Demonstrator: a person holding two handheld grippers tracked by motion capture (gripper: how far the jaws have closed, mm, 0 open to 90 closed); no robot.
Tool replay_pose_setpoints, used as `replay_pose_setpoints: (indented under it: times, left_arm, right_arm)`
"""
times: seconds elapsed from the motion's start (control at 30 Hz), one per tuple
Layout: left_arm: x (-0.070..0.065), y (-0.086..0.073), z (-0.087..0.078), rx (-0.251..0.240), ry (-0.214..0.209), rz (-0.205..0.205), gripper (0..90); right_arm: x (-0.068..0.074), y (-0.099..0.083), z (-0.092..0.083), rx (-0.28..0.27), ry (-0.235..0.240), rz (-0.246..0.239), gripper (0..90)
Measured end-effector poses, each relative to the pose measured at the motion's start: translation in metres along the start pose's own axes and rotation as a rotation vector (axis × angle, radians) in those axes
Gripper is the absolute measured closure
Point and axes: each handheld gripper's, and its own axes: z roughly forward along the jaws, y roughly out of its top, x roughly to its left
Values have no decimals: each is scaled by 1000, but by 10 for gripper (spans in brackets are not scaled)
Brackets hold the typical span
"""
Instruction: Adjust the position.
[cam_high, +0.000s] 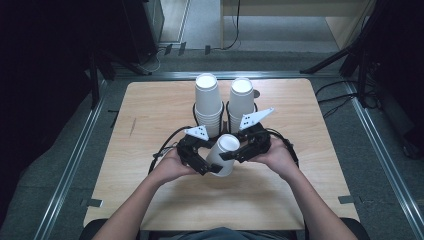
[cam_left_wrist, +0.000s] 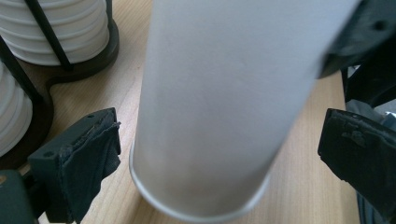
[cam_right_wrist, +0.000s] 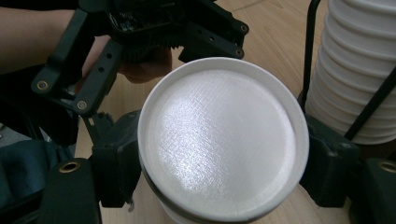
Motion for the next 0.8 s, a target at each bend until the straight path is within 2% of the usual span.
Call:
replay_pose_setpoints:
  times: [0.23,0.33,0.37,0.43,0.57,0.63,0.7,0.77,0.8]
  left_arm:
    - [-1,0,6,-6,-12,7,0]
    - [-3,1,4,-27,7,37,7]
    - [-4,1,2,-45,6,47,67]
    - [-5,1,0,-54,3,61,120]
    - [-6,5,-2,-23,1,89,148]
    - [-6,6,-2,-15,-13,82,154]
    - [-4,6,-5,-16,-18,77,159]
    - [-2,6,-10,-18,-30,74,162]
    - [-2,6,-12,-21,-24,72,162]
  right_arm:
    - [6,7,-5,-69,25,-1,251]
    - [7,9,-9,-112,40,10,251]
    - [7,9,-11,-123,45,11,251]
    - [5,9,-14,-135,54,25,252]
    - [4,8,-15,-132,68,33,245]
    - [3,7,-16,-122,74,36,236]
    - [1,7,-16,-118,99,58,188]
    - [-1,7,-18,-102,118,77,185]
    - [0,7,-19,-91,108,71,185]
